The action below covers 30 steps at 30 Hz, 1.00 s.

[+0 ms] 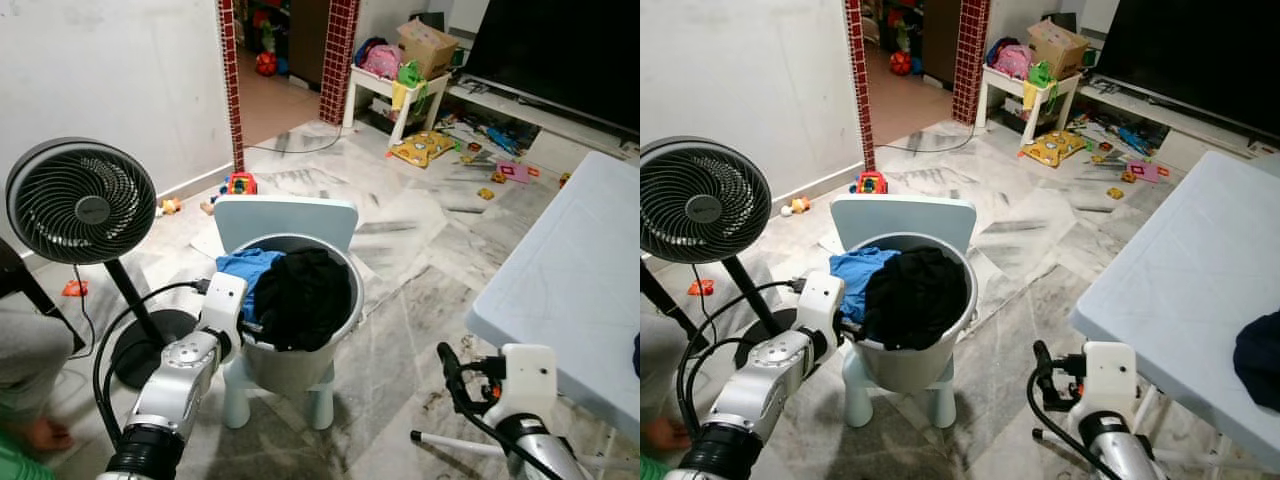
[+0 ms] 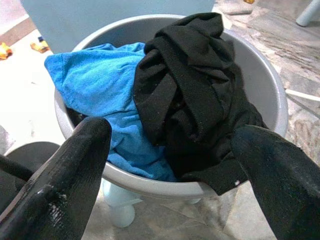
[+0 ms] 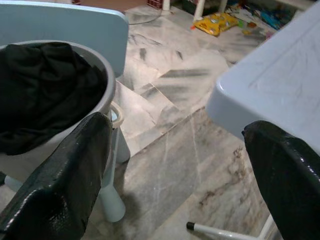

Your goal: Hang hanger

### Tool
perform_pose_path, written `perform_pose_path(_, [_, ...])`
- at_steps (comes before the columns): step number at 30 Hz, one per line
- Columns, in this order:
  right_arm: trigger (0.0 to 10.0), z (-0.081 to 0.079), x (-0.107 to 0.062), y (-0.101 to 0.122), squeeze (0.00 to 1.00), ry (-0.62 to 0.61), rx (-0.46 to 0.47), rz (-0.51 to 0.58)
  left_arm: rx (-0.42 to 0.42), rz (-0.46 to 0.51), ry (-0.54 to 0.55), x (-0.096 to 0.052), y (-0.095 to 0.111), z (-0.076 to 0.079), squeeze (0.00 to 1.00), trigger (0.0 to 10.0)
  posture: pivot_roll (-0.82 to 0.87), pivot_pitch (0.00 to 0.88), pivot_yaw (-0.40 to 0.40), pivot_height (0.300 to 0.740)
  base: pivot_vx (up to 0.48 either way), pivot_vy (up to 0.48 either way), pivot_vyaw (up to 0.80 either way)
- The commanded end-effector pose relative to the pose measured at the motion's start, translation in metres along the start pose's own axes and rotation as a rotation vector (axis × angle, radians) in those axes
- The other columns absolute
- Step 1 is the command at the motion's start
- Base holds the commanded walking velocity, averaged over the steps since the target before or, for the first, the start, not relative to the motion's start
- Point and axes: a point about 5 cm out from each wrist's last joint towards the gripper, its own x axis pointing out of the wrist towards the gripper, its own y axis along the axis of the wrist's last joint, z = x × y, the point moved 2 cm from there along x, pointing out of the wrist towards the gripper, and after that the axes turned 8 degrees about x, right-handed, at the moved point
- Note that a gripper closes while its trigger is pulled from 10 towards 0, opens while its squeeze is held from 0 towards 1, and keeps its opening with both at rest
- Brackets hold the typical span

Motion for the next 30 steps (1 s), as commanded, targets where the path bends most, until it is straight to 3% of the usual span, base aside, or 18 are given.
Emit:
perform_pose_path(1, [10.0,0.001,-0.006,0.010,0.00,0.000,-0.002,0.026,0.015,0.013,-0.002,0.001,0.007,0.000,0.00,10.0,0.07,0.000,-0.115,0.740,0.000,0.000,0.00])
perform_pose_path(7, [10.0,-0.004,-0.022,0.011,0.00,-0.010,0.011,0.024,0.054,0.005,-0.034,-0.001,0.001,0.003,0.00,10.0,0.05,0.025,-0.100,0.740,0.000,0.000,0.00])
perform_pose_path(9, [10.0,-0.008,-0.026,0.011,0.00,-0.013,0.024,0.018,0.101,0.007,-0.049,-0.002,0.001,0.007,0.00,10.0,0.04,0.034,-0.099,0.740,0.000,0.000,0.00])
perform_pose_path(30, [10.0,-0.008,-0.026,0.011,0.00,-0.013,0.024,0.018,0.101,0.007,-0.049,-0.002,0.001,0.007,0.00,10.0,0.04,0.034,-0.099,0.740,0.000,0.000,0.00])
